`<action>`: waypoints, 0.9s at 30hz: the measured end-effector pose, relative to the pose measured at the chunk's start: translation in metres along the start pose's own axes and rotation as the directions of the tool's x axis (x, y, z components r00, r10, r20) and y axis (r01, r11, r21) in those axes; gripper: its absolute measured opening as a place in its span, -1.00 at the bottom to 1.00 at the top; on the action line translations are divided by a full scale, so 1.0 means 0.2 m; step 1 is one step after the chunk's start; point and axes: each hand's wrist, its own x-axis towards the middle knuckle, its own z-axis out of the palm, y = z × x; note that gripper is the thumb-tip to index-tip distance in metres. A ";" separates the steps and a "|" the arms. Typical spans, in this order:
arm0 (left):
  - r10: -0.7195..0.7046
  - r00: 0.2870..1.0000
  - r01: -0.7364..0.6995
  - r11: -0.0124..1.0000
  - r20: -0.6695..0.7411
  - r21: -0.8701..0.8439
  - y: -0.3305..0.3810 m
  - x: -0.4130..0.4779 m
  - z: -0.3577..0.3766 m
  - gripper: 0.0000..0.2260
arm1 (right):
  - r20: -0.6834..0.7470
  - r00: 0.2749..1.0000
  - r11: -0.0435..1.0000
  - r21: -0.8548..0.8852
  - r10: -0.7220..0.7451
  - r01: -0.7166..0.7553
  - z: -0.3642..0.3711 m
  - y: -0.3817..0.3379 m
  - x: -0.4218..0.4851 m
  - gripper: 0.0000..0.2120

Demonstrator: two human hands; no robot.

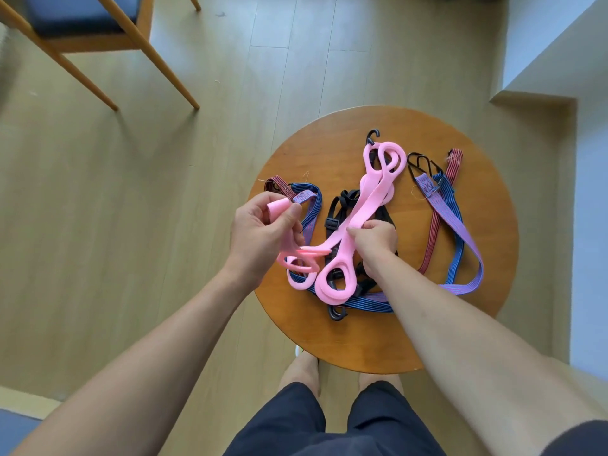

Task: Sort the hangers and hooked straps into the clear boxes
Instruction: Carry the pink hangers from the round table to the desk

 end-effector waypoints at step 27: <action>0.240 0.302 -0.468 0.880 0.923 -0.076 1.03 -0.71 0.95 -0.78 | -0.335 0.705 0.696 0.171 -0.625 0.698 -1.71 0.01 -1.58 -0.82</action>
